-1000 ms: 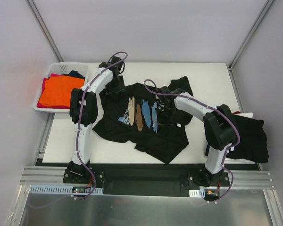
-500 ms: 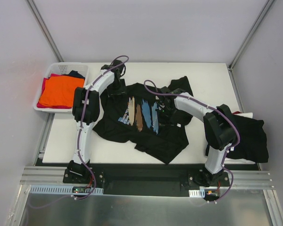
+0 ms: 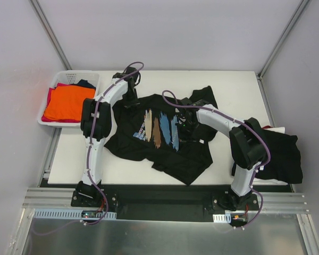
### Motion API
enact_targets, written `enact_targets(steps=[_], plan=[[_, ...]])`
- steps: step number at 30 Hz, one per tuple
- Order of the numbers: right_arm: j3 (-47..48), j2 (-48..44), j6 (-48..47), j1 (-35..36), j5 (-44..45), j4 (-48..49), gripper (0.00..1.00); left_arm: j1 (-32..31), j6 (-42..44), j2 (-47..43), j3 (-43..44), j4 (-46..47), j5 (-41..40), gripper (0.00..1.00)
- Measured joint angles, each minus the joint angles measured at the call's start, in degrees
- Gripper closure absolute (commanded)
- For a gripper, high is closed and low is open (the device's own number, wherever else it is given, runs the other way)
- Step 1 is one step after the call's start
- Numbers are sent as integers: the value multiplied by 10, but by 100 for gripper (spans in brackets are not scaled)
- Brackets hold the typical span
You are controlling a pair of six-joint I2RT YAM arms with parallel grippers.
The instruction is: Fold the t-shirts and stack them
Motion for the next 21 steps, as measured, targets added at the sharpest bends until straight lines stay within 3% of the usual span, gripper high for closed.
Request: enact_targets(steps=[7,9,12,21], plan=[[-1,0,-1,0,0,0,98,9,-12,-10,47,-9,-5,91],[-2,0,-1,0,1,0,98,17,-14,-12,68,-12,-16,81],[-8,0,-1,0,3,-1,98,34,-15,-14,92,-12,-39,77],[-22,-7,-1,0,19,-11,98,135,-15,-13,121,-26,-80,80]])
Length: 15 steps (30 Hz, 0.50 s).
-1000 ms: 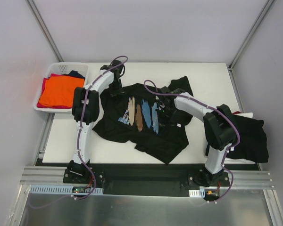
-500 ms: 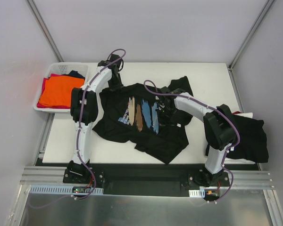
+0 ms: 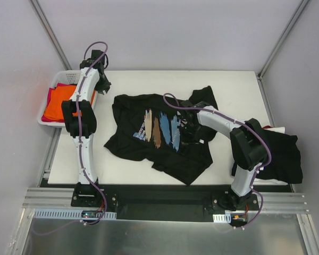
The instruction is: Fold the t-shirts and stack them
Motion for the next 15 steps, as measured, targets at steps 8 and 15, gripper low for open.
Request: enact_targets(steps=[8,15], plan=[[-4,-6,-1,0,3,-6,98,14,-9,-1,-7,-1,16,22],[-4,-6,-4,0,3,-6,98,-15,-15,-7,-101,16,98,1]])
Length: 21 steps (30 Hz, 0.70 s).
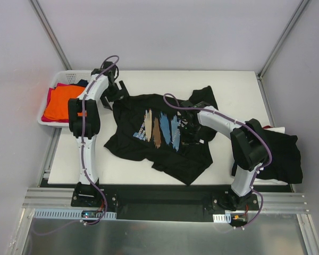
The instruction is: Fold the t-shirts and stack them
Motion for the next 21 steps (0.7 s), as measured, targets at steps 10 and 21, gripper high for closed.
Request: enact_targets(steps=[10,21], plan=[[1,0,-11,0,0,0,98,-19,21,-1,-10,23,66,6],[26,6,-16,0,0,-4,98,-72,31,-37,-10,30,36,5]])
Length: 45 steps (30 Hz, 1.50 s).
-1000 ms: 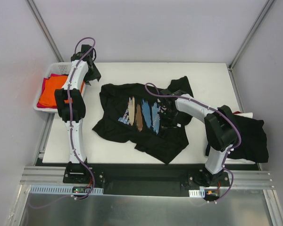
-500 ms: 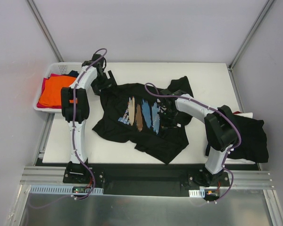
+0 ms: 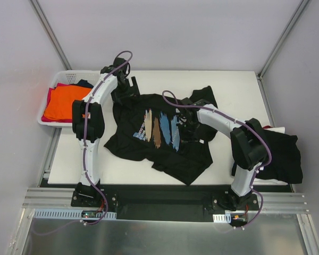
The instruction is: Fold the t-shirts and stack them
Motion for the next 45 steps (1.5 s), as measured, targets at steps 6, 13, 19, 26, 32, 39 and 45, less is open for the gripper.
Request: enact_targets(steps=[6,13,19,26,32,39,45], plan=[[2,6,0,0,0,0,98,-1,3,-1,-1,0,-12,5],[2,8,0,0,0,0,98,-1,3,-1,-21,2,-11,13],[2,8,0,0,0,0,98,0,5,12,-19,9,-10,14],[3,8,0,0,1,-2,98,17,17,55,2,10,6,25],[5,8,0,0,1,-4,98,32,17,65,13,11,28,78],[6,8,1,0,1,-4,98,36,11,65,26,13,50,100],[6,10,1,0,0,-4,98,36,9,64,37,12,43,90]])
